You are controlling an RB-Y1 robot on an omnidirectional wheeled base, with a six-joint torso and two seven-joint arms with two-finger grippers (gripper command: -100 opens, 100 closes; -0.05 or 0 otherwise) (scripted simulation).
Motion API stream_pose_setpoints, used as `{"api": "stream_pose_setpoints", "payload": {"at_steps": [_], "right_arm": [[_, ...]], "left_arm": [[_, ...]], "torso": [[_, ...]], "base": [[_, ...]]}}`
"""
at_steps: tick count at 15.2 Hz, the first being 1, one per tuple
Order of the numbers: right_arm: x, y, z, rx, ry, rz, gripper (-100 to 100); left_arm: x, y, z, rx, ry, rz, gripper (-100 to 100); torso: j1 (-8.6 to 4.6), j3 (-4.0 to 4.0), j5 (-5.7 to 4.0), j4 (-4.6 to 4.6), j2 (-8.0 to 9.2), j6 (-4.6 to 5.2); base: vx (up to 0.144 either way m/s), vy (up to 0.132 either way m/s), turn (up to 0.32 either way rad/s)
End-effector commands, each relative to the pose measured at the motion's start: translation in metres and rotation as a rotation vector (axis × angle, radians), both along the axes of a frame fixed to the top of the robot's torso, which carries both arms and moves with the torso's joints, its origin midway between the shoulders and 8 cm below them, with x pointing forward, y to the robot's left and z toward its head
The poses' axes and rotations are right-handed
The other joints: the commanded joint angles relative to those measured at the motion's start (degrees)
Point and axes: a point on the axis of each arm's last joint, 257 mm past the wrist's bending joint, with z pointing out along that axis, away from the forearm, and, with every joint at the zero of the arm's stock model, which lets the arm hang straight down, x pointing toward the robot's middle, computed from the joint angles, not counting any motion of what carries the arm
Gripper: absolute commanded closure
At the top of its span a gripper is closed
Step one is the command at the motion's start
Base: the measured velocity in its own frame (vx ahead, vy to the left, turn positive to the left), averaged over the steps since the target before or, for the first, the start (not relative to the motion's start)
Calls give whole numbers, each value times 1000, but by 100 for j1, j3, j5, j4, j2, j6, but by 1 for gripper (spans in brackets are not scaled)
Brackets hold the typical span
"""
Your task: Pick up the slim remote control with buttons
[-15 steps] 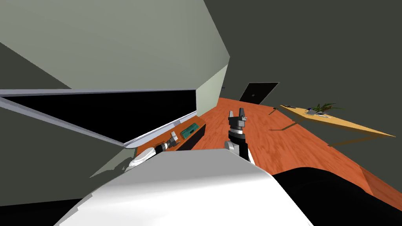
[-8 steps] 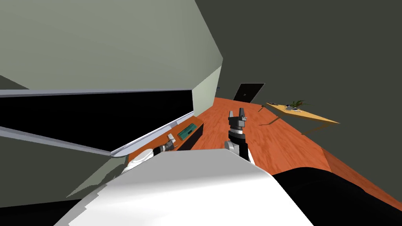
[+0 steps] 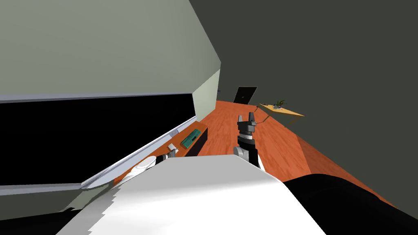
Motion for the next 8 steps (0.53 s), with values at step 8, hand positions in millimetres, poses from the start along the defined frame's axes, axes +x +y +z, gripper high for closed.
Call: {"api": "stream_pose_setpoints", "payload": {"at_steps": [8], "right_arm": [[0, 0, 0, 0, 0, 0, 0]], "left_arm": [[-62, 73, -33, 238, 157, -171, -100]], "torso": [[6, -5, 1, -2, -8, 1]], "base": [[9, 50, -323]]}}
